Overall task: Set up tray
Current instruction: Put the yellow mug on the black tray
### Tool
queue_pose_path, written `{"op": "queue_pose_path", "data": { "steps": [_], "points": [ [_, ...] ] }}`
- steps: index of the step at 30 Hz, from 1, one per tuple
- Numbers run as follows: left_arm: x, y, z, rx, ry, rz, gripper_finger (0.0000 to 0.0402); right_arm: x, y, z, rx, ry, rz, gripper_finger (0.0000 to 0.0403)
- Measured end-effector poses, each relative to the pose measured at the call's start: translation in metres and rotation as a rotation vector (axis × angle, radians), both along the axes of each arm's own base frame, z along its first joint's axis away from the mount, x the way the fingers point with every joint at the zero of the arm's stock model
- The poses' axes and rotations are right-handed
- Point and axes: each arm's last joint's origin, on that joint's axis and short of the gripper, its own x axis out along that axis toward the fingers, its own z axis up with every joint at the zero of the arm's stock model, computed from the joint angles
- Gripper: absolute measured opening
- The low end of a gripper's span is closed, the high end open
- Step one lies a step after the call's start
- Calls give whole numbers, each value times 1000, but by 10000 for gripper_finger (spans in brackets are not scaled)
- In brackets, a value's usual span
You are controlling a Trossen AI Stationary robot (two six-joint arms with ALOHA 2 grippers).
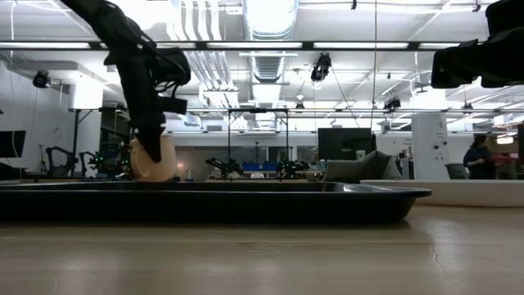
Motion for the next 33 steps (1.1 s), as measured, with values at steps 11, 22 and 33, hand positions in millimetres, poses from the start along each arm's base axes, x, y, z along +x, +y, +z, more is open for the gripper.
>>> {"op": "queue_pose_path", "data": {
  "steps": [11, 22, 33],
  "points": [
    [20, -34, 31, -34, 63, -160, 0, 0, 0, 0, 0, 0, 0, 68],
    [20, -72, 12, -146, 128, -237, 0, 0, 0, 0, 0, 0, 0, 68],
    [11, -82, -7, -225, 176, -269, 0, 0, 0, 0, 0, 0, 0, 68]
  ]
}}
